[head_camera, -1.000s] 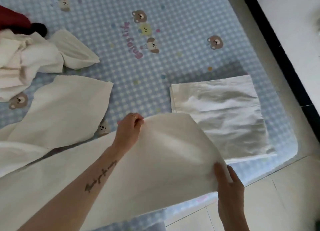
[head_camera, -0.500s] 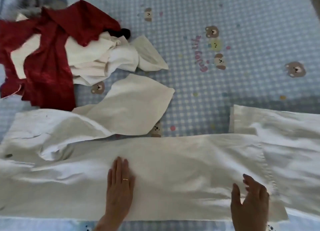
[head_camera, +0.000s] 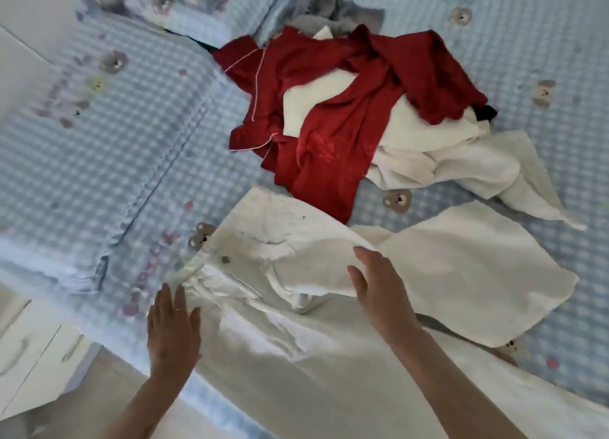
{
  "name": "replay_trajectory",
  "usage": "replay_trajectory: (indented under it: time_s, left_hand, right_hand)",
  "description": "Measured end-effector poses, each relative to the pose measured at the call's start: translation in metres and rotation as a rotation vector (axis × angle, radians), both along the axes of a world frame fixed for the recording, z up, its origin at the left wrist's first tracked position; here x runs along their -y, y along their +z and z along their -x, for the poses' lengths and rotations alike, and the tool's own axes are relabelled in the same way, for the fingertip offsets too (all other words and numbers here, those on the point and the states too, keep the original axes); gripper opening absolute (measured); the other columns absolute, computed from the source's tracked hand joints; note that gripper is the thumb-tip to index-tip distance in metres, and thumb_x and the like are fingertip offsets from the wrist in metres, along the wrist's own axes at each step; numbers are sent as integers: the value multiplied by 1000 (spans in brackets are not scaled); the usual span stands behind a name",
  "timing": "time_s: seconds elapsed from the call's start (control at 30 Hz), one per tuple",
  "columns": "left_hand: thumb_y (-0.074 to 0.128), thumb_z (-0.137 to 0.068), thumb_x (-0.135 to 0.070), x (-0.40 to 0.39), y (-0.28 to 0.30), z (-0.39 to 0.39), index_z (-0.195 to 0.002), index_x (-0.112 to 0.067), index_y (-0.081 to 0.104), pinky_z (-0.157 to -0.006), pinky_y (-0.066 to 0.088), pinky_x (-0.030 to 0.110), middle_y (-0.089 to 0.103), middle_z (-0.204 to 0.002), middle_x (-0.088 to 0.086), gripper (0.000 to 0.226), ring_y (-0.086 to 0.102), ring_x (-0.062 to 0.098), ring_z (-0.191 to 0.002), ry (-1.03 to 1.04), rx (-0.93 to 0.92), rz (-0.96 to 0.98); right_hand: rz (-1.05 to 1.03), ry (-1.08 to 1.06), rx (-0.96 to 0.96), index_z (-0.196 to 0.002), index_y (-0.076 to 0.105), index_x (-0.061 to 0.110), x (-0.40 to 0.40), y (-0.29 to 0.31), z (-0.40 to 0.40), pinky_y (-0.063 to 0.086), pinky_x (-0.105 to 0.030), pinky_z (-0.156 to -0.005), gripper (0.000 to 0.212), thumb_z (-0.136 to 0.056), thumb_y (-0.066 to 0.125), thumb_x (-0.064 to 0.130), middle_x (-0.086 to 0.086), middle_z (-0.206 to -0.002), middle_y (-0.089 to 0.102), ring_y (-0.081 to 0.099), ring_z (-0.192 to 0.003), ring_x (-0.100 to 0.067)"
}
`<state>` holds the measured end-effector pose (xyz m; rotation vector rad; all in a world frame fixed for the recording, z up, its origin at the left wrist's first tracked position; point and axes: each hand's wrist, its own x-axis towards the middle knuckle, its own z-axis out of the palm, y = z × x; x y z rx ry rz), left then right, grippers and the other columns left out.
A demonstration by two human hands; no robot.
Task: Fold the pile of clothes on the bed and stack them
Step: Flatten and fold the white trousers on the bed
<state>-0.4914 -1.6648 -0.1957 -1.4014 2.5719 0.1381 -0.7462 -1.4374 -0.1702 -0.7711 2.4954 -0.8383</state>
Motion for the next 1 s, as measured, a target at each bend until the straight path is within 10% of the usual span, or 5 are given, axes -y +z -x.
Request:
replay_trajectory:
  time_s: [0.23, 0.43, 0.7, 0.9, 1.0]
  left_hand:
    - [52, -91, -43, 76, -14, 0, -126, -13, 48, -90, 44, 36, 61, -117, 6, 46, 57, 26, -110, 291, -18, -402]
    - [67, -85, -18, 116, 1, -33, -80, -22, 58, -61, 37, 14, 58, -70, -10, 10, 55, 12, -67, 327, -402, -503]
    - [60, -88, -13, 219, -13, -44, -114, -5, 59, -85, 45, 43, 63, -107, 18, 28, 58, 36, -103, 337, -100, -250]
    - [70, -78, -1, 204, -30, 63, -127, 4, 53, -95, 47, 48, 53, -130, 27, 52, 54, 41, -117, -195, -281, -69]
    - [47, -89, 2, 209, -35, 143, -148, -10, 20, -118, 13, 35, 13, -157, 14, 66, 14, 27, -145, -396, -246, -110]
  right_hand:
    - [-418, 252, -50, -130, 45, 9, 194, -44, 49, 38, -40, -98, 41, -95, 49, 29, -12, -130, 52, 46, -122, -31]
    - [-303, 238, -71, -74, 50, 10, 251, -23, 60, 39, -38, -69, 21, -91, 56, 21, -17, -85, 65, 59, -88, -38]
    - [-91, 404, -19, -106, 62, 8, 399, -23, 48, 45, -39, -85, 23, -90, 60, 24, -11, -101, 65, 59, -98, -29]
    - [-345, 274, 36, -123, 54, 18, 275, -40, 71, 47, -37, -86, 51, -83, 61, 50, 0, -111, 63, 59, -104, -22]
    - [-399, 271, -51, -122, 54, 24, 214, -31, 72, 46, -36, -85, 55, -78, 64, 56, 5, -115, 58, 55, -105, -19]
